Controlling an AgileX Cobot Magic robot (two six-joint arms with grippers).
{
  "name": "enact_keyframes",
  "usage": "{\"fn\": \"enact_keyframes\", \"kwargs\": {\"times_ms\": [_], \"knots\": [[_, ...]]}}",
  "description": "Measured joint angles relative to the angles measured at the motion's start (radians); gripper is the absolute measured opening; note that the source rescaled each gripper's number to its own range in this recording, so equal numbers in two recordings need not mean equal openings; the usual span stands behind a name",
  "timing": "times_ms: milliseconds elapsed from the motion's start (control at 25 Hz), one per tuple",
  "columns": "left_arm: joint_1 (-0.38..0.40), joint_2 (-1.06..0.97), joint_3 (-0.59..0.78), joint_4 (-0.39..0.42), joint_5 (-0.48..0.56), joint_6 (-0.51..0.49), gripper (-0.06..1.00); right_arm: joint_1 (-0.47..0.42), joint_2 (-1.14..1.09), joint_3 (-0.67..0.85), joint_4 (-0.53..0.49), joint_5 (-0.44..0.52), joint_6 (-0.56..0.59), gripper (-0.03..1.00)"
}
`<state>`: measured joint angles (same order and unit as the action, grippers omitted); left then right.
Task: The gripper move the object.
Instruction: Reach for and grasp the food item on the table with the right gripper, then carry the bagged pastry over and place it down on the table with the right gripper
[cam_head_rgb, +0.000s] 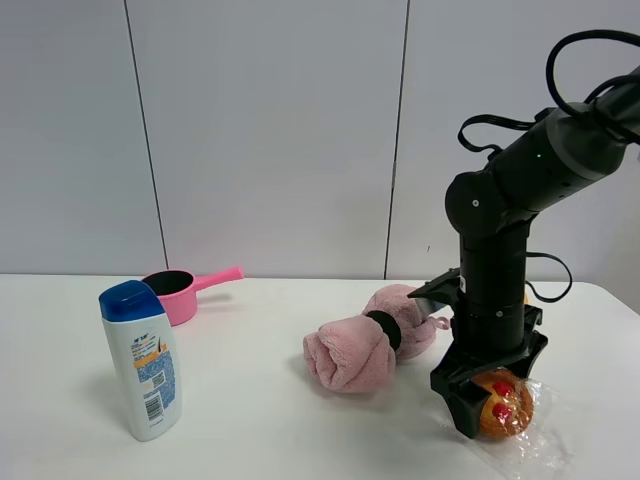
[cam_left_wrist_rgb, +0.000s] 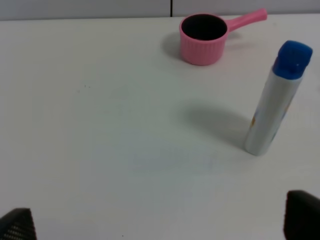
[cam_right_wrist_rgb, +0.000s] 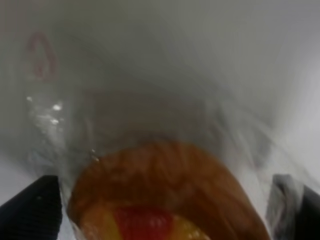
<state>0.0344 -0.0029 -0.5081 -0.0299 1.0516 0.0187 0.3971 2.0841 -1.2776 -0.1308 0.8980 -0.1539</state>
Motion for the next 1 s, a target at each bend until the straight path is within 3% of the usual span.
{"fn": "enact_keyframes", "kwargs": {"times_ms": [80,200,320,400,440,760,1000], "knots": [[0.000,0.000,0.000,0.000,0.000,0.000,1.00,0.000,0.001,0.000,0.011,-0.003,0.000,0.75],[0.000,0.000,0.000,0.000,0.000,0.000,1.00,0.000,0.001,0.000,0.030,-0.010,0.001,0.58],[0.000,0.000,0.000,0.000,0.000,0.000,1.00,0.000,0.001,0.000,0.040,-0.013,0.001,0.31],[0.000,0.000,0.000,0.000,0.000,0.000,1.00,0.000,0.001,0.000,0.040,-0.013,0.002,0.04],[0.000,0.000,0.000,0.000,0.000,0.000,1.00,0.000,0.001,0.000,0.040,-0.013,0.003,0.00],[0.000,0.000,0.000,0.000,0.000,0.000,1.00,0.000,-0.015,0.000,0.055,0.055,0.016,0.00],[0.000,0.000,0.000,0.000,0.000,0.000,1.00,0.000,-0.170,0.000,0.131,0.129,0.017,0.00]]}}
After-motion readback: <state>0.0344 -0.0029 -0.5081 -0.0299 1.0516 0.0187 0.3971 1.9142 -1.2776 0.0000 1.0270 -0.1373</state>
